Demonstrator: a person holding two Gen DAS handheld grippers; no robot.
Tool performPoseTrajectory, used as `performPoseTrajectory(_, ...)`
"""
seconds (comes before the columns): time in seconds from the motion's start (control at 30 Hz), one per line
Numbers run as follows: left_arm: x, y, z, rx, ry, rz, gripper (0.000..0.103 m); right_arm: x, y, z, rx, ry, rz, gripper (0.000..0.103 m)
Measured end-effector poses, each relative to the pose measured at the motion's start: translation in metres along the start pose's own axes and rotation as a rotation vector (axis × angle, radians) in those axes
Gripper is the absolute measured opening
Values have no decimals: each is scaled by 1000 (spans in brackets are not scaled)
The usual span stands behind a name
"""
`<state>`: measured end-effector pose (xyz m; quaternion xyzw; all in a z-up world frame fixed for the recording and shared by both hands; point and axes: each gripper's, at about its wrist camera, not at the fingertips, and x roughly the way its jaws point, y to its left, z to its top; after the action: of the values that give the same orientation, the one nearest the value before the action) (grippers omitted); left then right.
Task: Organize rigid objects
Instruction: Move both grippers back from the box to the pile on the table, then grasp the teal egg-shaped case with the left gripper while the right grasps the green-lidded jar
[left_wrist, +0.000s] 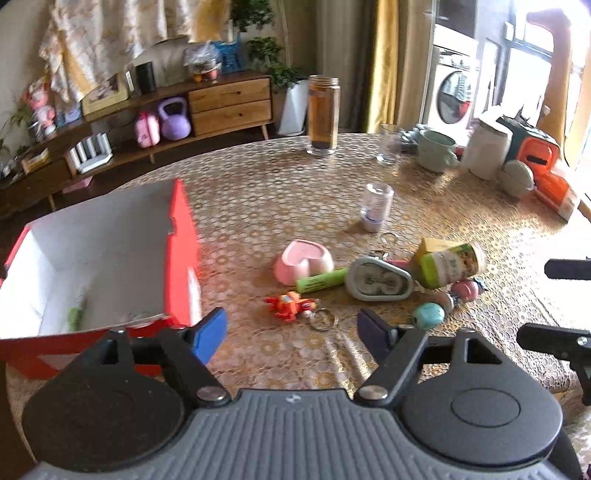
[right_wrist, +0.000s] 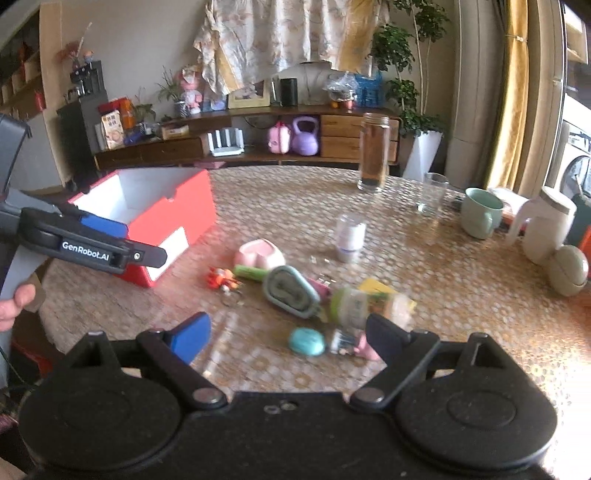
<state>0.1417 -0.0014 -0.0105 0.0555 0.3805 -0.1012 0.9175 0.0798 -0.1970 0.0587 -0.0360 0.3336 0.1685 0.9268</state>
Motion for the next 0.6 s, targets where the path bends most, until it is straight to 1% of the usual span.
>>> performPoseTrajectory(0.07,6,-11,-2,22,-10,-14,82,2,-8,-5,6,9,-12,91)
performPoseTrajectory(0.13,13,-19,-4,38,-8,-30,86,4,-17,-8,12,18,-19,91)
performPoseTrajectory(0.27,31,-34,-7,37,-6,-71,87,11,-34,-15,19,35,-39,91)
performPoseTrajectory(0.33,41,-41,-9,31,14,-91,92,19,-44,-17,30,47,-55,91)
performPoseTrajectory(0.4,53,-48,-11,23,30,-111,93,27,-55,-20,46,59,-73,90)
performPoseTrajectory(0.5,67,-59,-15,23,60,-114,93,39,-71,-22,84,80,-97,88)
performPoseTrajectory(0.57,79,-65,-17,16,94,-123,93,49,-80,-22,117,95,-103,87)
performPoseTrajectory(0.6,83,-67,-18,12,94,-122,93,53,-84,-22,130,101,-109,86)
